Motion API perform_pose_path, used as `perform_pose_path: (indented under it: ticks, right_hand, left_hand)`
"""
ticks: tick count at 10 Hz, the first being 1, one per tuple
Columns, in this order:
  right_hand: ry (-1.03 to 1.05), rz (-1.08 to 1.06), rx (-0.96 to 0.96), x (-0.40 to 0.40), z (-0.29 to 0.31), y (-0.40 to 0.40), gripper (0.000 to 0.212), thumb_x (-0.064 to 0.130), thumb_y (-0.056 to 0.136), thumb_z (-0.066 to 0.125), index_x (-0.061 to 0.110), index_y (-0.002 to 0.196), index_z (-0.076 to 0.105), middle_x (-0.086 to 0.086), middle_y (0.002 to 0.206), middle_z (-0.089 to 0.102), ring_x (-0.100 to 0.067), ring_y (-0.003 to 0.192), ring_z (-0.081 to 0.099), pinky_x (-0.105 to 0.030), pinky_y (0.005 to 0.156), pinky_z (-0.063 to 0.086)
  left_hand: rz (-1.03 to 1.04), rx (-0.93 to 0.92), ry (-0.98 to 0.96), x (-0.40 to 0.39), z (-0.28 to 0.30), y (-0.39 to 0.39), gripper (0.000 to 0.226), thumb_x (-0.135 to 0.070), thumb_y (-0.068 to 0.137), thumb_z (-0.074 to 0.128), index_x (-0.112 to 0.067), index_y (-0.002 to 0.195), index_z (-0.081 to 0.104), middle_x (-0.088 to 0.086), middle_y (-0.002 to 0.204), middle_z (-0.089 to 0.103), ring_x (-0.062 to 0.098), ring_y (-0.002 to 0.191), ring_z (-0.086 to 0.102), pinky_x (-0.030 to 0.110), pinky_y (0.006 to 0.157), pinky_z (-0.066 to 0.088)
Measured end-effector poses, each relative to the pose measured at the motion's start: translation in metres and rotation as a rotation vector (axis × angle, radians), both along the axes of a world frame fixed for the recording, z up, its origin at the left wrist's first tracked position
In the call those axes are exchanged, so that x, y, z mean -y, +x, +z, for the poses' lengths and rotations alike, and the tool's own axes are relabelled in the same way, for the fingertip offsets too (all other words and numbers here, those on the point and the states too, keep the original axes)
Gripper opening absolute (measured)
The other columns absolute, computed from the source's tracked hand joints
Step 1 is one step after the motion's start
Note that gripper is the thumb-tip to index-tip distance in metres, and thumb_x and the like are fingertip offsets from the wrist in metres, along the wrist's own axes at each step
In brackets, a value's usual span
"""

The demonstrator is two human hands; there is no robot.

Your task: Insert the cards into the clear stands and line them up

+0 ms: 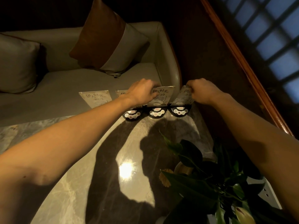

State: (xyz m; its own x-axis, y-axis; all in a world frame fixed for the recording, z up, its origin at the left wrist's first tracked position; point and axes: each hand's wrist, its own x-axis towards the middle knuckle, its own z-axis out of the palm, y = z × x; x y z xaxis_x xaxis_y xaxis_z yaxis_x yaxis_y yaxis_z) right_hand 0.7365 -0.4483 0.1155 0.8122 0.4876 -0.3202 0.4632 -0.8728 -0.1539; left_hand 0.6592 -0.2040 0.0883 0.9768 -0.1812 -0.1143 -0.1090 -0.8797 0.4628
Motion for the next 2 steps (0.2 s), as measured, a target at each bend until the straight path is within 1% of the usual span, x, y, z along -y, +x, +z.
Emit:
perform_pose_path:
  ticks: [1,2]
  right_hand:
    - [-0.009,0.006,0.012,-0.0022,-0.0020,-0.0037,0.044,0.008,0.089,0.060,0.010,0.133,0.055,-0.014,0.125,0.063,-0.032,0.111,0.061,-0.049,0.094,0.052]
    - [-0.036,0.021,0.083,-0.0041,-0.0006,-0.0045,0.051,0.013,0.089,0.062,0.008,0.137,0.049,-0.016,0.131,0.060,-0.033,0.121,0.056,-0.051,0.110,0.037]
  left_hand:
    - [-0.018,0.014,-0.007,-0.0018,0.0066,-0.0020,0.045,-0.028,0.094,0.068,-0.018,0.137,0.059,0.004,0.124,0.072,0.021,0.110,0.068,0.036,0.089,0.057]
    - [-0.023,0.007,0.019,-0.0050,0.0146,-0.0037,0.050,-0.030,0.094,0.068,-0.017,0.141,0.056,0.005,0.129,0.070,0.023,0.114,0.066,0.042,0.094,0.056]
